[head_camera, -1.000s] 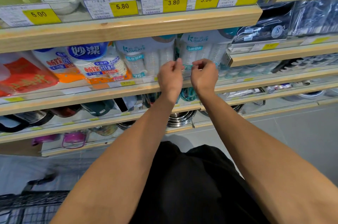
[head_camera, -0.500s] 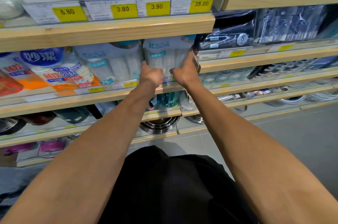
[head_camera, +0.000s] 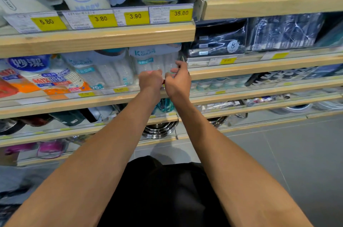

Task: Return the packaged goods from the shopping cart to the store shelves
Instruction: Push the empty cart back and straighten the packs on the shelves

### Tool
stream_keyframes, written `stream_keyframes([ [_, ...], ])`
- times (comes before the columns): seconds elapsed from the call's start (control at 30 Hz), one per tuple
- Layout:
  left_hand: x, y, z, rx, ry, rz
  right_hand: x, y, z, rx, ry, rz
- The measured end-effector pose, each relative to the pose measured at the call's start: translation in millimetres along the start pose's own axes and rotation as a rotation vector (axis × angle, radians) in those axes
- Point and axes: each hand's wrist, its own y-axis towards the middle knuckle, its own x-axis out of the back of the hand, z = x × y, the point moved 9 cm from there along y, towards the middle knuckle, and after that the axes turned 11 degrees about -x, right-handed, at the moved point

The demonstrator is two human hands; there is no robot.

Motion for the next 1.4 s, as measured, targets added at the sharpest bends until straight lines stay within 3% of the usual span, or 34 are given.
stream_keyframes([
  [0.17, -69, -26, -37, -0.253, 0.077, 0.154, 72, 15, 26, 0.161, 0.121, -0.179],
  [0.3, -113, -52, -63, -0.531, 0.238, 0.048, 142, 50, 21, 0.175, -0.001, -0.315],
  [0.37, -133, -60, -66, -0.588, 0.382, 0.039, 174, 71, 17, 0.171, -0.143, -0.348],
  [0.53, -152, -64, -68, -0.583, 0.629, 0.009, 196, 113, 17, 0.207, -0.561, -0.242],
  [0.73, -138, -58, -70, -0.497, 0.768, -0.077, 187, 141, 0, 0.086, -0.797, -0.085],
  [0.9, -145, -41, -39, -0.326, 0.724, 0.139, 183, 137, -2, 0.11, -0.884, -0.081],
  [1.0, -151, -31, -33, -0.259, 0.832, 0.245, 176, 136, -4, 0.1, -0.979, -0.02],
  [1.07, -151, -27, -30, -0.218, 0.866, 0.236, 177, 137, -5, 0.096, -0.99, 0.008],
  [1.17, -145, -43, -55, -0.38, 0.778, -0.029, 188, 144, 4, 0.128, -0.877, -0.075],
  [1.27, -144, -84, -84, -0.759, 0.659, -0.3, 212, 142, 12, 0.217, -0.681, -0.219],
  [1.33, -172, -100, -92, -0.952, 0.585, -0.223, 233, 144, 13, 0.25, -0.542, -0.278],
  [1.4, -220, -109, -91, -0.976, 0.524, -0.053, 268, 155, 7, 0.253, -0.412, -0.333],
])
